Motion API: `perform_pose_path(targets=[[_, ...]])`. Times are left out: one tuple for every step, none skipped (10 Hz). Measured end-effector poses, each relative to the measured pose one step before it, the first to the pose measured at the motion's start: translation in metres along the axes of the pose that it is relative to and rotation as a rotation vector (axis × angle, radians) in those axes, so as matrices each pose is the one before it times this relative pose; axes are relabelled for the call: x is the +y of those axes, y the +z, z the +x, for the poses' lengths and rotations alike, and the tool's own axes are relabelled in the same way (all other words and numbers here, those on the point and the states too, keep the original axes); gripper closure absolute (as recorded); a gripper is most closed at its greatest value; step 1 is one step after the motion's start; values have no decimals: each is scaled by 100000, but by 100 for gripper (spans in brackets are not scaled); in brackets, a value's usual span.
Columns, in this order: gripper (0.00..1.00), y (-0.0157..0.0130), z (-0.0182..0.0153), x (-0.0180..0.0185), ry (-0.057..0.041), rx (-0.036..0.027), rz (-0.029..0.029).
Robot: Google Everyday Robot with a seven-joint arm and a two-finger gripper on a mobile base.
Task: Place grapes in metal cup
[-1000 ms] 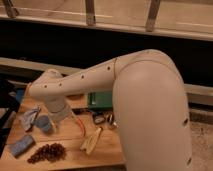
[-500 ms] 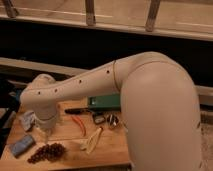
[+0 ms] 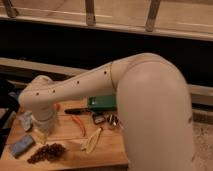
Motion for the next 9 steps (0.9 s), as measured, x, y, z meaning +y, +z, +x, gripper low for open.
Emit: perform_pose_path(targets=[[35,861,-1052,447,-2482,757,594],[35,998,-1001,589,-2477,1346,-146],[35,917,-648,142,-2759,1080,17],[35,866,-606,439,-2912,1070,-829],[35,1079,-560,695,-3066,1193,-1409],[35,676,-216,276,-1210,777,-753],[35,550,154,133,-302,1080,-850],[35,603,428,32,157,1117,-678],[35,580,751,-83,897,699,-1096]])
